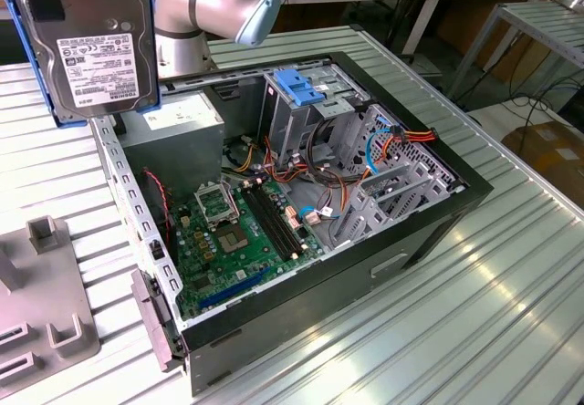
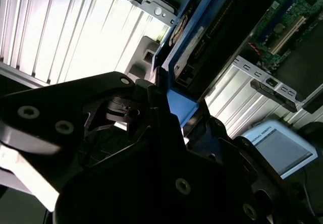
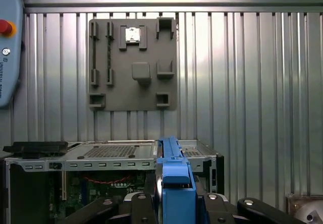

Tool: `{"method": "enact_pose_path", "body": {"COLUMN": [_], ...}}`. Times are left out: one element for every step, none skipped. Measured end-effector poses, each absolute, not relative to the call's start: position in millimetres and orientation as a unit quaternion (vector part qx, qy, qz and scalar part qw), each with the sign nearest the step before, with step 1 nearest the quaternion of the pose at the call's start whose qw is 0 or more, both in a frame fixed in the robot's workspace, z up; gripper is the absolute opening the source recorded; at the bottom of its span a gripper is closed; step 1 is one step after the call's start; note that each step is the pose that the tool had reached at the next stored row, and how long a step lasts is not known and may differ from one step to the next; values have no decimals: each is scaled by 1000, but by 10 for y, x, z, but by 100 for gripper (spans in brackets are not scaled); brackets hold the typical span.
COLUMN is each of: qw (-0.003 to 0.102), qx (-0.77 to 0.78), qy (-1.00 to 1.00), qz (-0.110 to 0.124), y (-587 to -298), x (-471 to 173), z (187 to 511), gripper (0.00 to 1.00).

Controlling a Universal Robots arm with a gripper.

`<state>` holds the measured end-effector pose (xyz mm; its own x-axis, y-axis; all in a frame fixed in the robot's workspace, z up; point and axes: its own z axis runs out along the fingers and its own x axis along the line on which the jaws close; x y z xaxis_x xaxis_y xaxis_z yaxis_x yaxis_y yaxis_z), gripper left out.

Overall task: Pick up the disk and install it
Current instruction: 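Pick up the disk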

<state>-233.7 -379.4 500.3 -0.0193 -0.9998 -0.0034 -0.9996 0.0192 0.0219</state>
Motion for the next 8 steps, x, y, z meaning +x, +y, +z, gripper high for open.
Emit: {"method": "enact_pose_path", "body": {"qw": [7,7,7,7,7,7,8,9], "qx": [700,700,700,700,700,700,700,700], "qy": [-714,-714,-714,-714,-714,-714,-714,-714], "qz": [-9,-9,-8,-8,-8,-8,-7,-7], "y": [-3794,-3794,-3794,-3794,-3794,-3794,-3794,-3794], "x": [-2328,-2314,-2298,-2282,-2273,-2263,-2206,-2144], "z": [5003,5002,5002,5001,5001,5001,5001,4999], "gripper": [37,37,37,37,37,37,37,37]}}
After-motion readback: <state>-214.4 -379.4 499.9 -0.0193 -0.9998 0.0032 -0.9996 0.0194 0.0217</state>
